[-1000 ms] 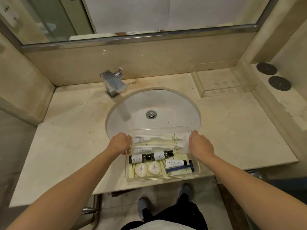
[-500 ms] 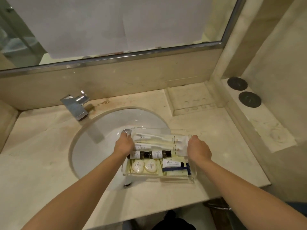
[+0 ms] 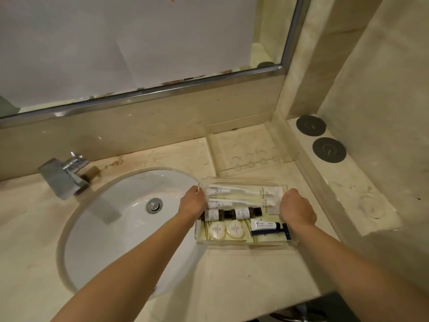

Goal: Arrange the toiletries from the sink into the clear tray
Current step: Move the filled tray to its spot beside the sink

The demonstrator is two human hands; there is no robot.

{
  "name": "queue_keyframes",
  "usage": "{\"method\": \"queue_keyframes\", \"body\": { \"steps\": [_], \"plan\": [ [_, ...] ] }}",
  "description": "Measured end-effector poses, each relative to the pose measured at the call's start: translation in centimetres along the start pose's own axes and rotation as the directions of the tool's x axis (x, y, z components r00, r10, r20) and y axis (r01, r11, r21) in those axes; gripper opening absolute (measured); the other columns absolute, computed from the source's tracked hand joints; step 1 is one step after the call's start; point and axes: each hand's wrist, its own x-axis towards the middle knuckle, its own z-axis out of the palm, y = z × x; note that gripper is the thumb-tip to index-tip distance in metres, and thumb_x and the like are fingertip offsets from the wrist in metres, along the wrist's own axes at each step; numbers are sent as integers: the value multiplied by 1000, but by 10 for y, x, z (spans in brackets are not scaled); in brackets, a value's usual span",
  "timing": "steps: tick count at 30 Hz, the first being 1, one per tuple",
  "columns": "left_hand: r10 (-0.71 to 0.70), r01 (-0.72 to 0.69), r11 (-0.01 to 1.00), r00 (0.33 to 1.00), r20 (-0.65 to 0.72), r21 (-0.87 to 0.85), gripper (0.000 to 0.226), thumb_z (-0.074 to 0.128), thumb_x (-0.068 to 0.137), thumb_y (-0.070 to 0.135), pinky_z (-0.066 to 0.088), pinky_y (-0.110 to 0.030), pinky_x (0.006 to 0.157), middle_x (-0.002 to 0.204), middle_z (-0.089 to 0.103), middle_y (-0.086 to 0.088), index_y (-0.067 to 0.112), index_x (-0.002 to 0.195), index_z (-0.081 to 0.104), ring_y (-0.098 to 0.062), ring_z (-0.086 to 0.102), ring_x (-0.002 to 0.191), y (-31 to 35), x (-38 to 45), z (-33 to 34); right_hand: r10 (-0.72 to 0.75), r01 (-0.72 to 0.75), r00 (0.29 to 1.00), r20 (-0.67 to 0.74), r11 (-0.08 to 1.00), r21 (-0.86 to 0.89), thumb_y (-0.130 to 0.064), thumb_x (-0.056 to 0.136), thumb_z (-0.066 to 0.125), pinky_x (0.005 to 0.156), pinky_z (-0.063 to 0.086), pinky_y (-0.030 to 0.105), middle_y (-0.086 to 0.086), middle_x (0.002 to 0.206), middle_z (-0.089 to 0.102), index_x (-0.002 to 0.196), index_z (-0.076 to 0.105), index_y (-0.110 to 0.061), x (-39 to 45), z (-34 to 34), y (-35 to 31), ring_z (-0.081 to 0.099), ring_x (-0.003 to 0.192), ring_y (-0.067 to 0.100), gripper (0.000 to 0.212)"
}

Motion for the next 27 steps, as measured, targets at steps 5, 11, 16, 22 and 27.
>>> {"method": "queue_keyframes", "body": {
  "steps": [5,11,16,22,27],
  "plan": [
    [11,-10,1000,997,71,-21,40,28,103,38,56,-40,81,116,55,-7,14,126,50,-29,58,103,19,1,18,60,-57,998,-29,996,68,-25,100,24,71,39,36,18,114,61,121,50,-6,17,-2,14,57,99,36,38],
    [31,-28,999,989,145,-22,39,31,100,35,56,-46,87,121,61,-11,16,125,54,-31,62,103,36,7,39,125,-108,990,-69,971,212,-22,97,34,64,42,34,16,97,60,104,56,-2,34,-1,33,53,80,31,30],
    [29,-29,1000,995,94,-2,37,32,102,33,56,-43,86,106,65,-12,11,110,61,-31,63,96,40,14,47,139,-115,987,-80,961,252,-20,95,38,65,39,33,17,97,60,99,57,-2,37,1,36,51,80,31,27],
    [-27,27,998,1000,2,-61,37,42,98,37,56,-47,88,96,69,-17,12,77,60,-34,66,91,35,31,37,107,-86,994,-40,932,353,-19,94,38,69,41,34,19,102,61,98,59,0,42,4,22,56,86,34,29],
    [-177,171,961,984,-7,-218,44,53,91,46,56,-47,89,95,70,-17,5,81,63,-35,68,91,19,46,23,96,-82,995,-10,893,442,-17,92,41,76,45,37,14,106,62,104,59,-10,39,6,10,59,98,37,22]
  ]
}}
